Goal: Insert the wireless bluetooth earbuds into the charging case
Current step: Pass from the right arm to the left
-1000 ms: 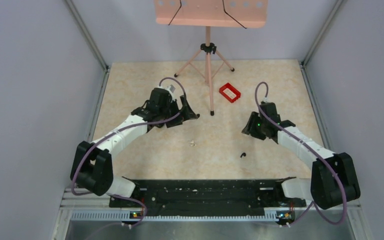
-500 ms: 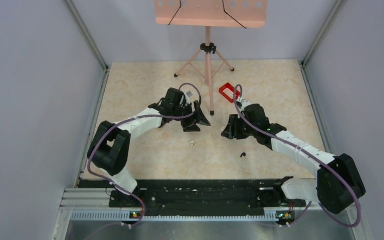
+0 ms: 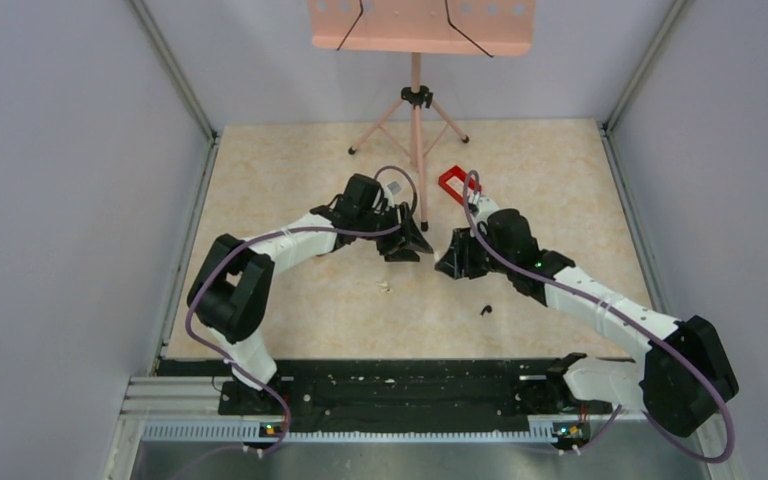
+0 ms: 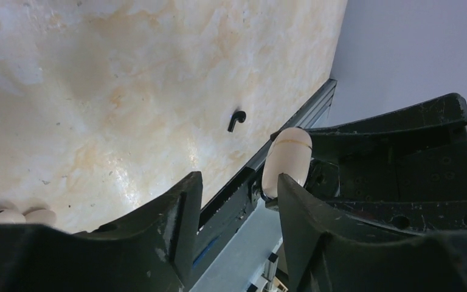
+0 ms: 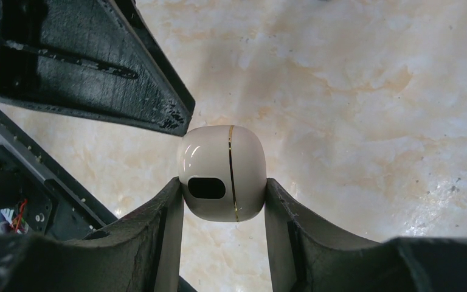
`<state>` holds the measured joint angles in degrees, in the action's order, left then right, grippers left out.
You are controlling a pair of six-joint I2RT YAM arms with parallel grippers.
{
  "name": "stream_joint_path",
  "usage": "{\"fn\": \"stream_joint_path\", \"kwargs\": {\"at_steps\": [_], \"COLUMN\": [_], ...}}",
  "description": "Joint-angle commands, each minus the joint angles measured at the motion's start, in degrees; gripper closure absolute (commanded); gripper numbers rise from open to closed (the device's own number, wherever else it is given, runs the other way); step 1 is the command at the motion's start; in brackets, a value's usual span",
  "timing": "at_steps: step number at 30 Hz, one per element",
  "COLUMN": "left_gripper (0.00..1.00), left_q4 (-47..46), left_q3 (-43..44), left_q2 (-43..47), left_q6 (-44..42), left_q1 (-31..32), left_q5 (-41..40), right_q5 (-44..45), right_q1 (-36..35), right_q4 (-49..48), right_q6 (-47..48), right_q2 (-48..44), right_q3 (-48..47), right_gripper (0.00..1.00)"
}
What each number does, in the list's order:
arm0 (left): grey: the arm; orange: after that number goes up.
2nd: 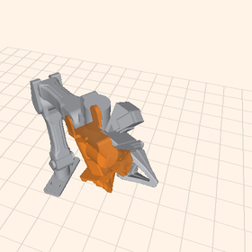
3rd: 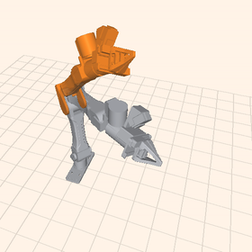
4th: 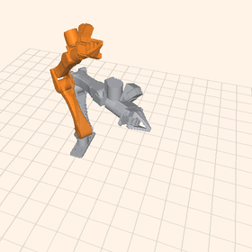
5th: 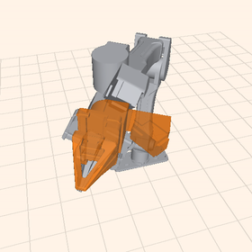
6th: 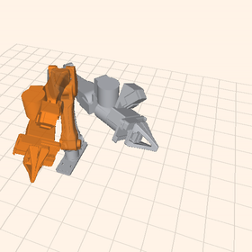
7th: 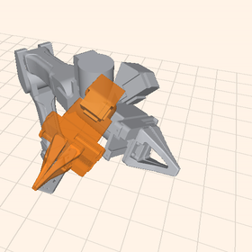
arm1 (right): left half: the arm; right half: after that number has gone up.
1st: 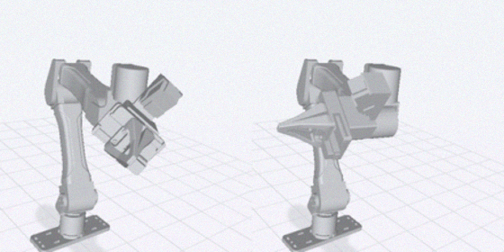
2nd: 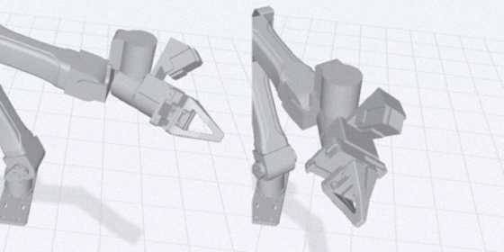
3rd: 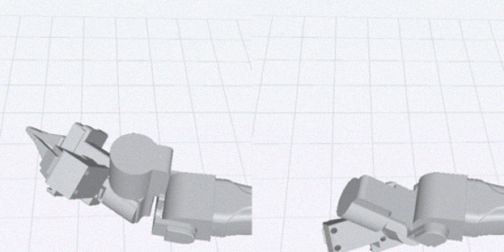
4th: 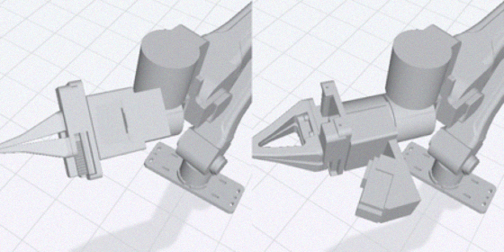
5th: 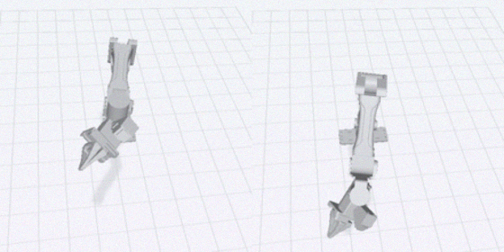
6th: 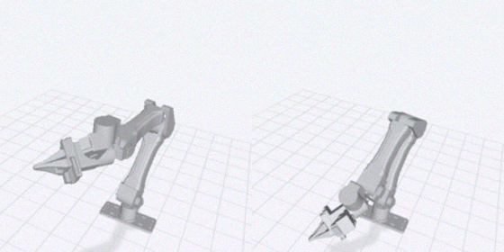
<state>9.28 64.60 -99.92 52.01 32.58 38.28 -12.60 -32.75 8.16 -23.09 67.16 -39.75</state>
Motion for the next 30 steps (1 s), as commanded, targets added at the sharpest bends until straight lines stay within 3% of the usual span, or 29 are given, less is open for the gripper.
{"fn": "stream_joint_path", "kwargs": {"at_steps": [1,7,13,18,27,30], "left_gripper": [0.48,0.37,0.41,0.39,0.47,0.56], "left_q4": [-4.2,-7.3,-15.9,-17.4,-18.8,-18.7], "left_q3": [-0.8,-1.9,-5.4,-6.1,-6.4,-6.2], "left_q2": [2.6,4.6,4.0,4.0,2.7,2.4], "left_q6": [0.9,1.4,4.9,3.9,3.3,3.4], "left_q1": [0.2,0.3,0.4,0.9,2.7,3.0], "left_q5": [-2.8,-2.3,2.3,5.9,8.8,8.8], "right_q5": [-1.3,-2.1,-2.0,-1.3,-3.0,-3.7], "right_q1": [-1.7,-2.3,-2.4,-2.4,-2.4,-2.4], "right_q4": [-2.8,-2.6,-2.6,-2.7,-4.1,-4.1], "right_q6": [1.4,2.1,1.9,1.9,1.5,1.5], "right_q2": [-0.7,-0.7,-0.4,-0.5,1.5,1.8], "right_q3": [-0.6,-0.6,-0.7,-0.7,-1.3,-1.4], "right_gripper": [0.69,0.69,0.69,0.69,0.68,0.68]}}
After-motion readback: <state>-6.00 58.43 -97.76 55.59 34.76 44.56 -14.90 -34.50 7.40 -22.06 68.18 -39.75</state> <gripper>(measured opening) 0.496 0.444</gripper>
